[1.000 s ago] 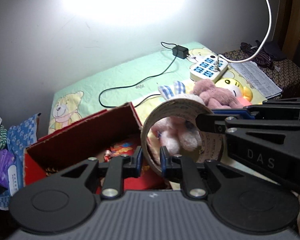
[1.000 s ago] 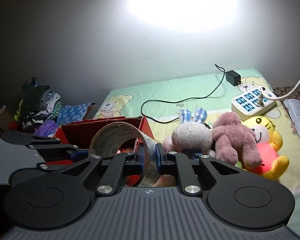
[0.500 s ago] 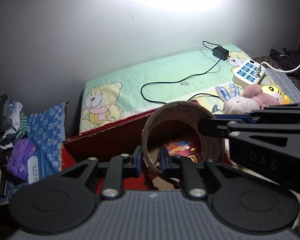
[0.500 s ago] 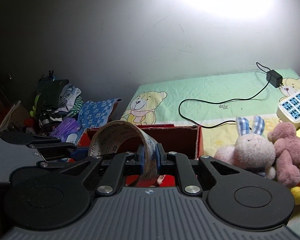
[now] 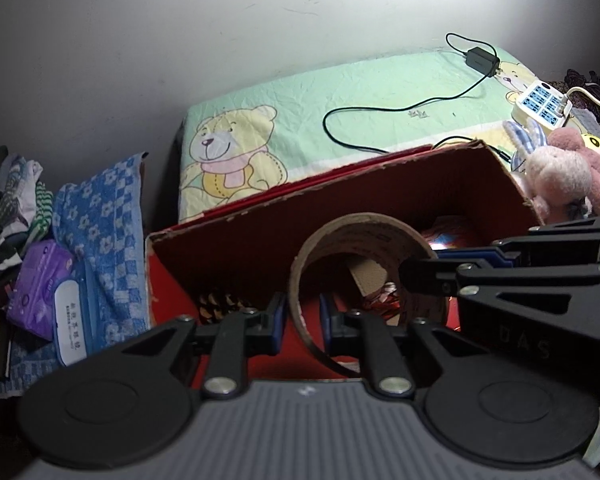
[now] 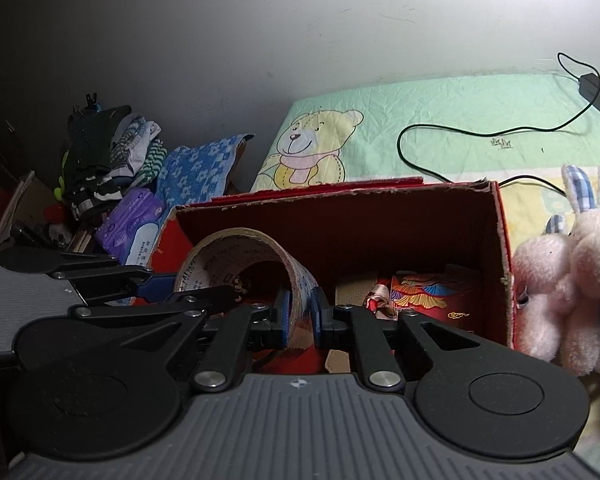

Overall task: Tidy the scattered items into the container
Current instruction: 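Carry the tape roll with the right gripper over the red box, then lower the tape roll into the box and open the right gripper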

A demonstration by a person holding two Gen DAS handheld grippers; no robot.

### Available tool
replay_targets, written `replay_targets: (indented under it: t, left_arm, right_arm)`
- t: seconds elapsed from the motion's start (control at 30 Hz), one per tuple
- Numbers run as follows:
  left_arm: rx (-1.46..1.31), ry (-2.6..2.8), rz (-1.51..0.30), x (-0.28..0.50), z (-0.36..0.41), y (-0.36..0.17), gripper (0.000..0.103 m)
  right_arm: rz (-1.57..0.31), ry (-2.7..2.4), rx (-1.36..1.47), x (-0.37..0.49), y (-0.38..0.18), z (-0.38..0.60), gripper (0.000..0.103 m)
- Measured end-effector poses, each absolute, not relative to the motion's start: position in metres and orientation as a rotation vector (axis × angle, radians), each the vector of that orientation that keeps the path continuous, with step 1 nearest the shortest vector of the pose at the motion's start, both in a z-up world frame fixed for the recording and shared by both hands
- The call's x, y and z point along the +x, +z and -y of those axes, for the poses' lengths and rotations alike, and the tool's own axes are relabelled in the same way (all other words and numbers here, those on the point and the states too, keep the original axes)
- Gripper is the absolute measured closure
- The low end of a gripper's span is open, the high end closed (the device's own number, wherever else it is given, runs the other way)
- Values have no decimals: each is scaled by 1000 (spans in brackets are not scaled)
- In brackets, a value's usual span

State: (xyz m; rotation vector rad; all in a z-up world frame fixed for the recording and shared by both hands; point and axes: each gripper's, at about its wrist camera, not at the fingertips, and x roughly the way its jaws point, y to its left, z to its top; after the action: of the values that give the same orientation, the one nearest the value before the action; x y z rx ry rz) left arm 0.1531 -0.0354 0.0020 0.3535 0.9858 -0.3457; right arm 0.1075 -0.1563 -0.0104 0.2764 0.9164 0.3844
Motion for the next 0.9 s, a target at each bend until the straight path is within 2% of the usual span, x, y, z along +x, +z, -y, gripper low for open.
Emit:
replay_targets:
  t: [0.4, 0.9]
  left_arm:
    - [325, -370, -1113, 177, 19, -46, 88]
    - [329, -329, -1192, 187, 7, -70, 88]
  right_arm:
    - [-1063, 360, 296, 133, -47, 140, 91]
    - [-1179, 384, 303, 145, -70, 128, 90]
